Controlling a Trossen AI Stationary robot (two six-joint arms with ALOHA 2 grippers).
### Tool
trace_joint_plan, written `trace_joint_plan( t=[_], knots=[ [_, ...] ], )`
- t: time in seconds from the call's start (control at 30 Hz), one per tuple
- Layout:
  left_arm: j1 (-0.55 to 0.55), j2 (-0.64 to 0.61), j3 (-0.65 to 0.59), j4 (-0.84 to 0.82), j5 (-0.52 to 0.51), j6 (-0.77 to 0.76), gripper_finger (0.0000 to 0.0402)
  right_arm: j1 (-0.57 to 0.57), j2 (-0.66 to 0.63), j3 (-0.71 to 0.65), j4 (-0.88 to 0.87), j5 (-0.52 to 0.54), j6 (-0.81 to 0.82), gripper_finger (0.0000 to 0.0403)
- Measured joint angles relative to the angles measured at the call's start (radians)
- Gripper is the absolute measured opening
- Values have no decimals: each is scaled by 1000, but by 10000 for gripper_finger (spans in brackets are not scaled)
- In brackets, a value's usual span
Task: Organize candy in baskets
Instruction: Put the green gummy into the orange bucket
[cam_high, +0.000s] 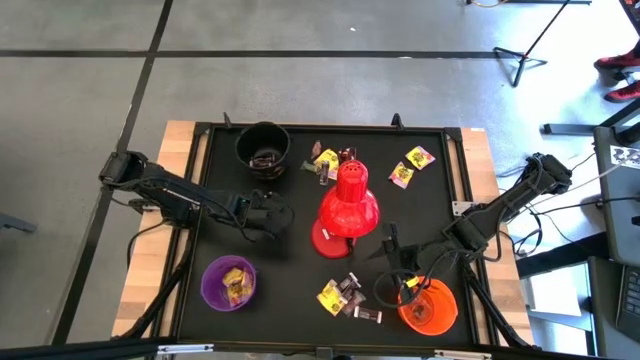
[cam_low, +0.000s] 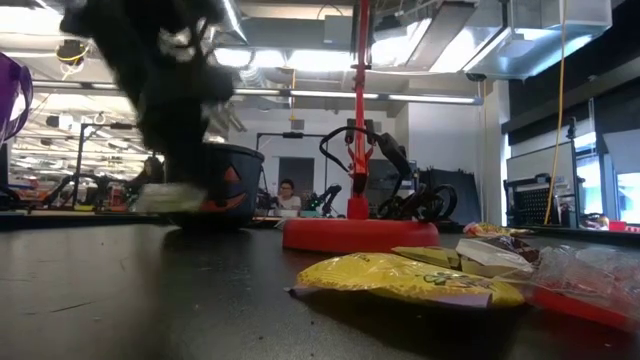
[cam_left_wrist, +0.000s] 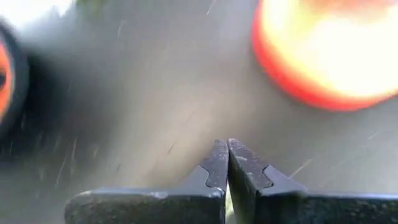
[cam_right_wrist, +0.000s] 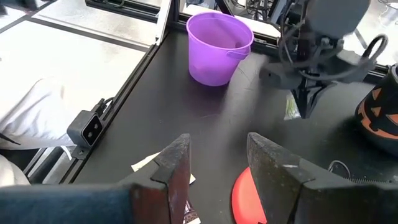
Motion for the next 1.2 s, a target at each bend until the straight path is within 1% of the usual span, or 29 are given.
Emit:
trace_joint_plan(
  t=[0.1,0.33,0.43,0.57,0.63,0.73,0.9,1.0,1.1,1.2],
  knots=[
    [-33,-7,67,0,-46,45,0,0,0,0,0,1,0,154],
    [-104,-7,208,3,-105,153,0,0,0,0,1,3,0,154],
    [-118,-7,229,2,-109,170,0,0,0,0,1,2,0,154],
    [-104,-7,222,1,-104,161,6,0,0,0,1,3,0,154],
    [-88,8,220,2,-82,152,18,0,0,0,1,3,0,154],
    [-67,47,217,20,-48,151,49,0,0,0,1,2,0,154],
    [-33,145,217,87,-41,159,113,0,0,0,1,3,0,154],
    [-5,202,217,103,-42,150,141,0,0,0,0,2,0,154],
    [24,257,217,103,-41,112,155,0,0,0,-1,2,0,154],
    [46,300,217,102,-35,83,156,0,0,0,-1,2,0,154]
  ],
)
